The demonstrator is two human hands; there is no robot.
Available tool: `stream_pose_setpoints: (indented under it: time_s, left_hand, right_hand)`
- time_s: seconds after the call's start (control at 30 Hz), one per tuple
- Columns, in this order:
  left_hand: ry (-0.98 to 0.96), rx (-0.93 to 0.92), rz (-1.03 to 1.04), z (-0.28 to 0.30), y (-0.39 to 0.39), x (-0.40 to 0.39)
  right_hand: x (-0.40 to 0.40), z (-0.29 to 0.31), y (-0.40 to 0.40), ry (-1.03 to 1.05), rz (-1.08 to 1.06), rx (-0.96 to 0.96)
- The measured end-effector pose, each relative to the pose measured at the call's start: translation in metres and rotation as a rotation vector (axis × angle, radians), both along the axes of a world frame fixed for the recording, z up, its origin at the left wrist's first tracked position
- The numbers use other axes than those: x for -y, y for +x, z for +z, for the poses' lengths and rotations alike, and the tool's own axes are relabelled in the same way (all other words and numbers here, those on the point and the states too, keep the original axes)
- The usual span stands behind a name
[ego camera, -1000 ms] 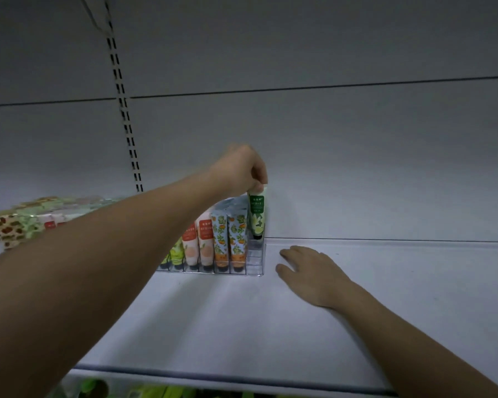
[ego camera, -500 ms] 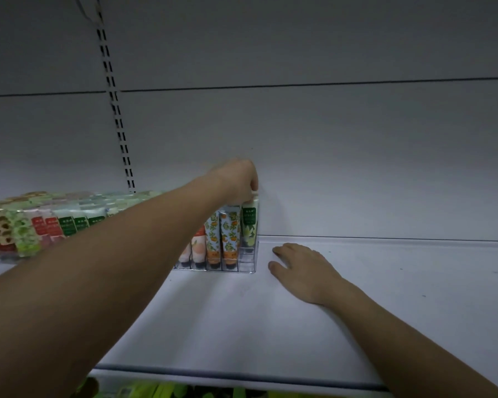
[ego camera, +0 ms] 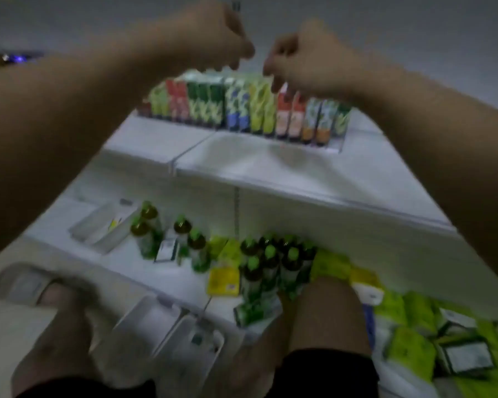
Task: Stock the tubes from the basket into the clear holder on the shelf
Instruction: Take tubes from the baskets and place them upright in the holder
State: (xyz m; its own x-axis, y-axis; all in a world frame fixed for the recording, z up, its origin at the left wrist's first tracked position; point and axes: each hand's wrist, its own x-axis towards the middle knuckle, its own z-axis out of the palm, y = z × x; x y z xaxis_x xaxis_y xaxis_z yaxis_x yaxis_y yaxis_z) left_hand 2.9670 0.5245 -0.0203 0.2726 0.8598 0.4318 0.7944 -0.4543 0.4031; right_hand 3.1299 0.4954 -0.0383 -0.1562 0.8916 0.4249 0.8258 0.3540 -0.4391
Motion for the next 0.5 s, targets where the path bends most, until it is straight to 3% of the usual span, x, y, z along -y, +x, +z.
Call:
stream_pose_setpoints:
  time_s: [0.1,0.2,0.37,0.5]
  left_hand:
    - [-0.116,-0.006,0.156,-0.043,-0.08,0.017]
    - [-0.263,0.127,0.23,-0.096,-0.151,0.027]
    - [-0.596,0.285,0.427,-0.23,-0.23,0.039]
    - [-0.856,0.365,0.531,-0.357,-0.251,0.056]
  right_hand:
    - [0.011,-0.026,-0.07,-0.043,0.185,0.045]
    - [0.002,-0.077,-0.132,-0.222,0.317,0.054]
    - [-0.02,-0.209,-0.22,-0.565,0.413,0.15]
    - [-0.031,-0.332,-0.245,-0.855,0.422,0.227]
